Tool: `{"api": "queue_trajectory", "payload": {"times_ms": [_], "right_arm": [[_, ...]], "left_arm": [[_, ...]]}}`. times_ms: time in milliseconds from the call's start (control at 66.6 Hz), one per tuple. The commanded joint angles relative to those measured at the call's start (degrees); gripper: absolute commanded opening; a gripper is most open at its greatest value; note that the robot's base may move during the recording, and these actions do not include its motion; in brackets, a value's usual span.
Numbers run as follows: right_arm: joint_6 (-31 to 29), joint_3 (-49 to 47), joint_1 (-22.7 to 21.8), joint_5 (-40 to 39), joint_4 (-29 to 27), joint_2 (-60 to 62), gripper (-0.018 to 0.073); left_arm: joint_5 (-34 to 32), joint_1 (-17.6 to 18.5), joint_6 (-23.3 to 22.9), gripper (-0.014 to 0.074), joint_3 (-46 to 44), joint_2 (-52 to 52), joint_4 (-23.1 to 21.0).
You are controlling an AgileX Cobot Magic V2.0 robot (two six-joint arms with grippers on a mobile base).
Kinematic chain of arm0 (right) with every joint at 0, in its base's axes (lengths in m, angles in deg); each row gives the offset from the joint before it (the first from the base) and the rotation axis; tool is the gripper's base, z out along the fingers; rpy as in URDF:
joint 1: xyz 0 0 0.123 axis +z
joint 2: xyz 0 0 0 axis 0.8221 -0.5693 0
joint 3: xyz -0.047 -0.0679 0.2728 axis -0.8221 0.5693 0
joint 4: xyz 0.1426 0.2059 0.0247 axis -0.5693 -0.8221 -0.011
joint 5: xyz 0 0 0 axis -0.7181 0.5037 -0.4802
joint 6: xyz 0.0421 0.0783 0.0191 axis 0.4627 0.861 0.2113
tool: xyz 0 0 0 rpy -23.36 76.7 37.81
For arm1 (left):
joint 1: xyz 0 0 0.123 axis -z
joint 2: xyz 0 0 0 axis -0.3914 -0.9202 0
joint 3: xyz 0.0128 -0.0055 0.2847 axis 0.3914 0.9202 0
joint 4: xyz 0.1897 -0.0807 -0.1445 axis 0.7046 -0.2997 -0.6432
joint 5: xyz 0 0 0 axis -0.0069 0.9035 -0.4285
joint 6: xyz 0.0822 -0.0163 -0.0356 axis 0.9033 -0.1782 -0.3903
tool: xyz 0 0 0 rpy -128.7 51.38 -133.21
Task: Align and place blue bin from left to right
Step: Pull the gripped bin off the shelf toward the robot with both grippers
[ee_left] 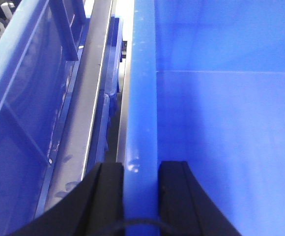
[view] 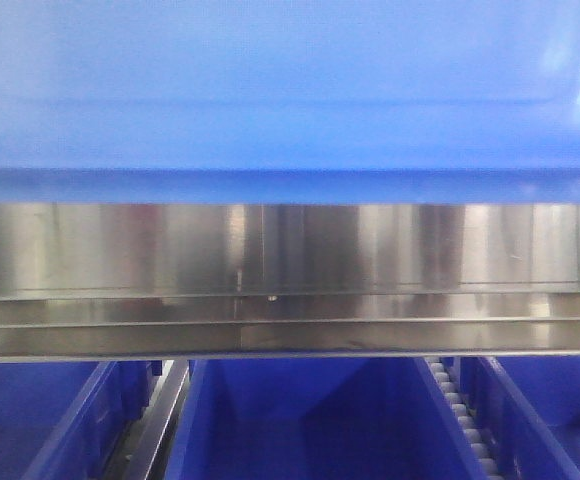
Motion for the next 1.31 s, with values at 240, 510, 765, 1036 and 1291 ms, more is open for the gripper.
{"api": "queue_trajectory", "payload": {"times_ms": [240,510,765,1036,1291], "right_arm": [[0.09,-0.46,0.59,-5.89,1.04,0.66,-0.0078],[0.09,-0.46,0.59,-5.92,1.04,0.66,-0.0078],[0.09,-0.46,0.59,-5.92,1.04,0.66,-0.0078],[0.09,-0.46,0.59,-5.92,1.04,0.66,-0.0078],[0.09,-0.46,0.59,-5.92,1.04,0.66,-0.0078]], "left_arm": [[-5.00,1.24,-0.21,-0.0111,-0.41,0.58,0.67],[-5.00,1.24,-0.21,-0.0111,-0.41,0.58,0.67],[-5.00,1.24,-0.21,-0.0111,-0.41,0.58,0.67],[-5.00,1.24,-0.21,-0.0111,-0.41,0.58,0.67],[-5.00,1.24,-0.21,-0.0111,-0.41,0.58,0.67]]}}
